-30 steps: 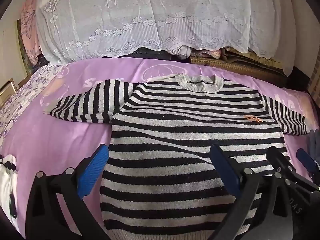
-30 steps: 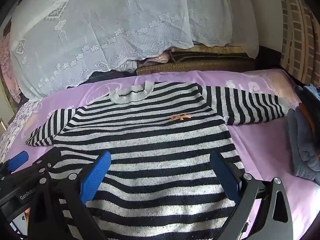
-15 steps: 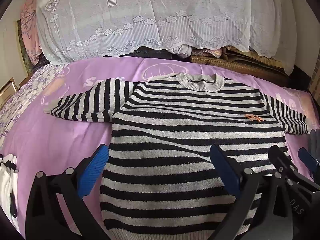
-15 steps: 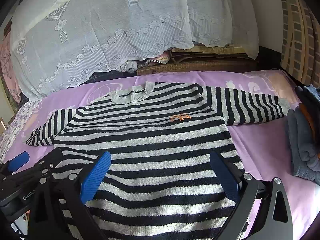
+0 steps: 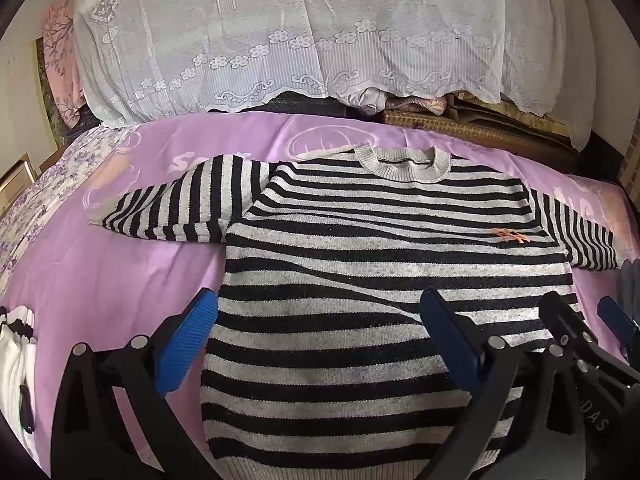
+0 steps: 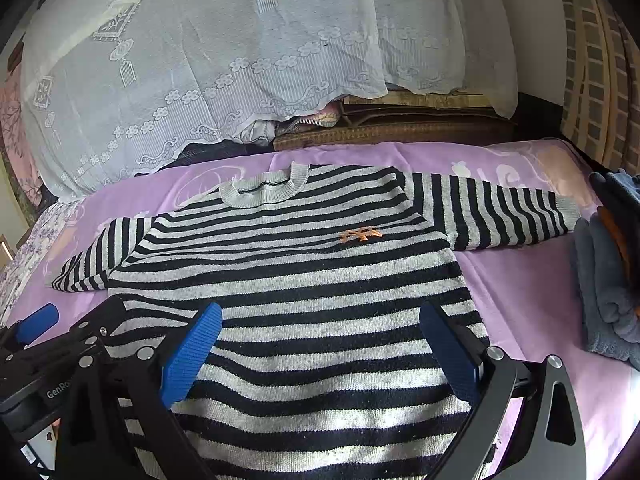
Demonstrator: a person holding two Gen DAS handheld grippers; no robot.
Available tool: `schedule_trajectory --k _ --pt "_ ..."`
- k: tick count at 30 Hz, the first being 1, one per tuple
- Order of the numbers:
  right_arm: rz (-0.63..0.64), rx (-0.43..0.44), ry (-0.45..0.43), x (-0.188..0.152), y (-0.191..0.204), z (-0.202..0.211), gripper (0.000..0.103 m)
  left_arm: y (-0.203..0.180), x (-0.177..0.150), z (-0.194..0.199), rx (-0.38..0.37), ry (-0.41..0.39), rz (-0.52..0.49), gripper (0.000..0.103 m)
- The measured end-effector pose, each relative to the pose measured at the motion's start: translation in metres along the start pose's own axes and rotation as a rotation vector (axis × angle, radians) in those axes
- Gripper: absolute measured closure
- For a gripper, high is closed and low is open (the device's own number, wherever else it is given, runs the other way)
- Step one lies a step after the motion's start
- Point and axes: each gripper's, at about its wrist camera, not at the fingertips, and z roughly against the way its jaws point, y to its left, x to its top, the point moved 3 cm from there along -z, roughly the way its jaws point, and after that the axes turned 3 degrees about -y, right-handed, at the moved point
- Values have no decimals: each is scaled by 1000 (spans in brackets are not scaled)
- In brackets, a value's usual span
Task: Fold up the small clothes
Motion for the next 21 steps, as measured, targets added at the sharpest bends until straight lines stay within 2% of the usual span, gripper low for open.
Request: schedule_trajectory --k 21 --pt "0 -2 1 -1 -1 0 3 1 -1 -1 0 2 0 4"
